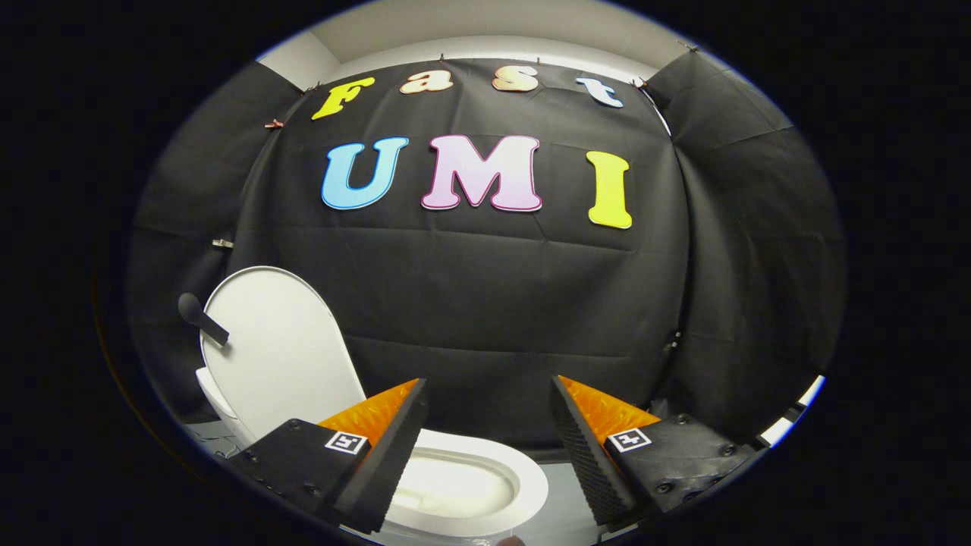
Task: Open the toilet lid.
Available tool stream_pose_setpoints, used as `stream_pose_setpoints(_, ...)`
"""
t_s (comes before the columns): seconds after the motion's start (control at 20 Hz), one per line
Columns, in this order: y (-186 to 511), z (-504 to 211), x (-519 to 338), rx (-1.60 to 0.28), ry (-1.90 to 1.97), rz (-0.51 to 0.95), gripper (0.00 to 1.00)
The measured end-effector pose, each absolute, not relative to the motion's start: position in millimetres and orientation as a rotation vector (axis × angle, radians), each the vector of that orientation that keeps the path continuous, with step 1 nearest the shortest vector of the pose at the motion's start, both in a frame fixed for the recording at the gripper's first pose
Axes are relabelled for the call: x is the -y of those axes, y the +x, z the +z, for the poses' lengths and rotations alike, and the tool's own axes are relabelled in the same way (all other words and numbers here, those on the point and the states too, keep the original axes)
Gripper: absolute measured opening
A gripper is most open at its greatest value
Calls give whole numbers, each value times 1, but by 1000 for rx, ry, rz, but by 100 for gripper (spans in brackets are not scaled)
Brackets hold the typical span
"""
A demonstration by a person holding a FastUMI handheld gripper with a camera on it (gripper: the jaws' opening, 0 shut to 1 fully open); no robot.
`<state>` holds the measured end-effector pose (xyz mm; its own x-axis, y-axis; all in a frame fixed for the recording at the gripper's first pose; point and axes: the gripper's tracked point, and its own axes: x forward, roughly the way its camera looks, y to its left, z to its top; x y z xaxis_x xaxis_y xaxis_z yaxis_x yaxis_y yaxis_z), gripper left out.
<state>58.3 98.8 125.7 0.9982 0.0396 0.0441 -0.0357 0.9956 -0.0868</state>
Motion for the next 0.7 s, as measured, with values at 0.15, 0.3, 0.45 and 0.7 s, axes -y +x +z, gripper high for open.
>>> stream_pose_setpoints(0.15,57,127,-99,45,-76,41,99)
stream_pose_setpoints(0.3,58,127,-98,45,-83,38,99)
stream_pose_setpoints(0.45,57,126,-97,44,-73,39,99)
stream_pose_setpoints(0.7,56,123,-99,34,-70,44,99)
